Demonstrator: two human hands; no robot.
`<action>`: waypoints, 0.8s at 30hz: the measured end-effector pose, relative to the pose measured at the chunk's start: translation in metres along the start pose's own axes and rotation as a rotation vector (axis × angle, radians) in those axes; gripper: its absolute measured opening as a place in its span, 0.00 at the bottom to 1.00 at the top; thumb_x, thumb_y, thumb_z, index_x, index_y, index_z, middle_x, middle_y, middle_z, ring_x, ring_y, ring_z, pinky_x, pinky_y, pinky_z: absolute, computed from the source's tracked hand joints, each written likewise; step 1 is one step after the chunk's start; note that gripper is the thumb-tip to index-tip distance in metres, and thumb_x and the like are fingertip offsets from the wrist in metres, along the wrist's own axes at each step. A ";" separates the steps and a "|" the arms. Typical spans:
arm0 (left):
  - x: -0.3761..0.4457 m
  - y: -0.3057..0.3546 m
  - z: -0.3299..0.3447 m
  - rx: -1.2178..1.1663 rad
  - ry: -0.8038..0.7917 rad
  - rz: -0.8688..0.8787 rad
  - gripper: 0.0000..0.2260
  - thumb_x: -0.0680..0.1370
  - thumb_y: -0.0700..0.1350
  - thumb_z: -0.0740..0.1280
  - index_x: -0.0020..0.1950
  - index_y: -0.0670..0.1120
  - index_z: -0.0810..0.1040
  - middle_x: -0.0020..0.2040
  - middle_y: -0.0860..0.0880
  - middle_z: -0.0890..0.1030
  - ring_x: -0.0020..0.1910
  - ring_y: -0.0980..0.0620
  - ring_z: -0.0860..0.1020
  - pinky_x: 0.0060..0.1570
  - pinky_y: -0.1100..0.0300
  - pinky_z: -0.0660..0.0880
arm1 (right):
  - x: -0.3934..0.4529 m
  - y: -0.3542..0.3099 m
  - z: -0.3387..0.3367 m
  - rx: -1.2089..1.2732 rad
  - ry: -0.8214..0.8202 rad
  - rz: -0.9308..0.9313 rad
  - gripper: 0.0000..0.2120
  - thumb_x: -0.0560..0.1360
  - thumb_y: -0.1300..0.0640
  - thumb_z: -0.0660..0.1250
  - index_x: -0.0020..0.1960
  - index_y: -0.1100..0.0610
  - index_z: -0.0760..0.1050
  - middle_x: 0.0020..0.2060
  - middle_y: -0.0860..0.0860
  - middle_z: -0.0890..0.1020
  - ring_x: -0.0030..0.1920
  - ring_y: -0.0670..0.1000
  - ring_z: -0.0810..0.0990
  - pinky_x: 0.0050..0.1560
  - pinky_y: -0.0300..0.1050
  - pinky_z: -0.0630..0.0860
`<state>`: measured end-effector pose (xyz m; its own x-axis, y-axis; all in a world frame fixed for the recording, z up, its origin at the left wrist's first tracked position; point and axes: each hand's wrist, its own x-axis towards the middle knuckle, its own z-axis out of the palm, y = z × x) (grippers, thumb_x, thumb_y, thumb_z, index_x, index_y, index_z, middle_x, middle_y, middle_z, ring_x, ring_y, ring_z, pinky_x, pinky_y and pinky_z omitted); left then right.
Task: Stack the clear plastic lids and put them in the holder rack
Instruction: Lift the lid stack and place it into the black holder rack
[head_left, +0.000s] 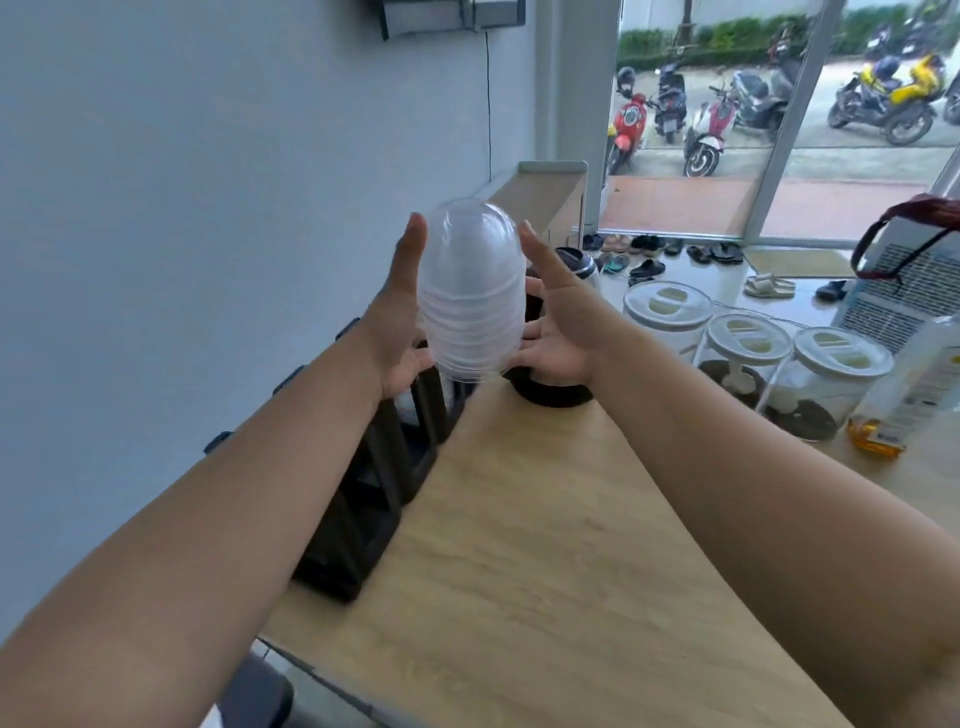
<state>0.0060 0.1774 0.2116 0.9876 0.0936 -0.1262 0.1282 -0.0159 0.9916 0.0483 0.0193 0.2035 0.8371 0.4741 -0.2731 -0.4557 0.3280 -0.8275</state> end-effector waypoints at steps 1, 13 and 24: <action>0.006 0.008 -0.009 -0.008 0.013 0.010 0.33 0.75 0.74 0.50 0.71 0.57 0.71 0.65 0.51 0.78 0.59 0.50 0.78 0.53 0.51 0.79 | 0.005 -0.005 0.010 -0.007 -0.009 -0.012 0.28 0.70 0.36 0.70 0.59 0.56 0.73 0.60 0.64 0.76 0.56 0.64 0.80 0.43 0.58 0.83; 0.077 0.040 -0.088 0.021 0.035 -0.014 0.40 0.71 0.77 0.52 0.78 0.56 0.61 0.73 0.51 0.67 0.67 0.44 0.71 0.46 0.44 0.79 | 0.036 -0.025 0.084 -0.107 -0.041 -0.112 0.20 0.81 0.41 0.56 0.42 0.56 0.71 0.22 0.52 0.81 0.26 0.52 0.82 0.45 0.51 0.79; 0.132 0.015 -0.137 0.204 -0.021 -0.185 0.53 0.56 0.85 0.52 0.78 0.63 0.57 0.78 0.43 0.62 0.68 0.29 0.70 0.72 0.34 0.57 | 0.086 -0.002 0.093 -0.180 0.057 -0.004 0.22 0.78 0.37 0.57 0.40 0.55 0.70 0.28 0.56 0.83 0.29 0.51 0.82 0.29 0.47 0.77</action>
<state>0.1254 0.3260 0.2137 0.9470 0.0933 -0.3075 0.3204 -0.2012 0.9257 0.0927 0.1357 0.2273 0.8567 0.4247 -0.2926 -0.3951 0.1758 -0.9016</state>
